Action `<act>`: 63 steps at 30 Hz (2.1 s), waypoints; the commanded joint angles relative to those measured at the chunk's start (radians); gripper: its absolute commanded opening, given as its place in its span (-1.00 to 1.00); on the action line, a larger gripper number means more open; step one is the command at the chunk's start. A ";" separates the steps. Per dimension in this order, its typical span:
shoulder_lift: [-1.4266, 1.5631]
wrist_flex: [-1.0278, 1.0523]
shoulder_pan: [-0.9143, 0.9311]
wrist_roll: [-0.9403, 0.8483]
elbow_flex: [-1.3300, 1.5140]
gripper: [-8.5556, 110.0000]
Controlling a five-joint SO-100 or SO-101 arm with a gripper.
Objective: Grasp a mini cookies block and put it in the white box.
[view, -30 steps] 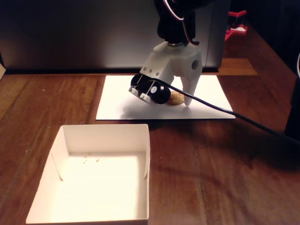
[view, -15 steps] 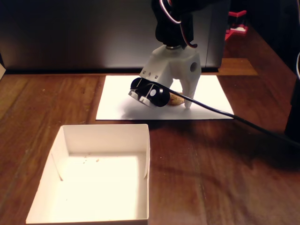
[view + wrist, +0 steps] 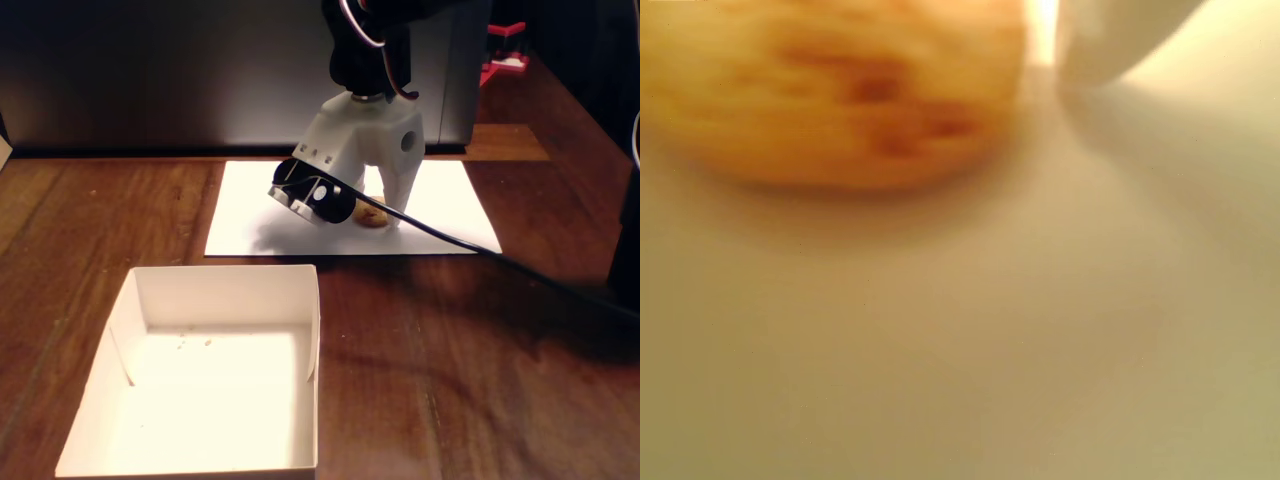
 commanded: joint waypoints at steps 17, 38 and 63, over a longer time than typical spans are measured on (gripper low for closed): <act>0.040 -0.008 0.009 -0.003 -0.081 -0.55; 0.249 -0.008 0.020 -0.107 -0.166 -0.55; 0.503 -0.009 -0.129 -0.327 -0.245 -0.55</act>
